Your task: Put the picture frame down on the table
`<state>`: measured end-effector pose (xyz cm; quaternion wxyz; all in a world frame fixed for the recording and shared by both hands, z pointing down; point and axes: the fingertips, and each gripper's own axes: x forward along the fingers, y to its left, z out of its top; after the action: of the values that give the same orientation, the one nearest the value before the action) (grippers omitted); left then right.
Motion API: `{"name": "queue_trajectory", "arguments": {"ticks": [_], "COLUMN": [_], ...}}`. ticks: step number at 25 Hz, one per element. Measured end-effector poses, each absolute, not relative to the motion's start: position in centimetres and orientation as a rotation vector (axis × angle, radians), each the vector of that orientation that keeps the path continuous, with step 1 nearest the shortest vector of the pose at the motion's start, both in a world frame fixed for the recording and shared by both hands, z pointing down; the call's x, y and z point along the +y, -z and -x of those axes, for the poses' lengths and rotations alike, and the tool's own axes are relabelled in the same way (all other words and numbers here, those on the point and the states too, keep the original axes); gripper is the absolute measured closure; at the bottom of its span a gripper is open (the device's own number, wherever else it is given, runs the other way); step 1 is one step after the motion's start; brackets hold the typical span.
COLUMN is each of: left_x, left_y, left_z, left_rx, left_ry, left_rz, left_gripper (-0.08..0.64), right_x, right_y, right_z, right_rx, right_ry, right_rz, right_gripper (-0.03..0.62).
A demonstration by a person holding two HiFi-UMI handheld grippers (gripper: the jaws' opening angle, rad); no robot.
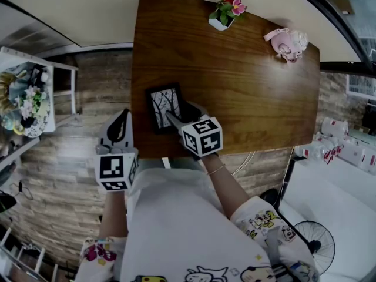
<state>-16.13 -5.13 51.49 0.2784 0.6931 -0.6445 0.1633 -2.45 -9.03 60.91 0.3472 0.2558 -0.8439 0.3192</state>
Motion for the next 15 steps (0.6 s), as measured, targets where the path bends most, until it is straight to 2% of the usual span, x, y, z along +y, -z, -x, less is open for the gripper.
{"name": "queue_trajectory", "arguments": {"ticks": [15], "left_x": [-5.1], "left_y": [-50.1], "left_z": [15.7], "left_rx": [-1.763], "left_ry": [-0.427], "left_rz": [-1.886], "left_gripper": [0.557], "right_x": [-9.5], "right_y": [-59.2], "right_z": [1.6], "right_rx": [-2.227], "right_ry": [-0.817], "right_rz": [-0.696], "right_gripper": [0.359]}}
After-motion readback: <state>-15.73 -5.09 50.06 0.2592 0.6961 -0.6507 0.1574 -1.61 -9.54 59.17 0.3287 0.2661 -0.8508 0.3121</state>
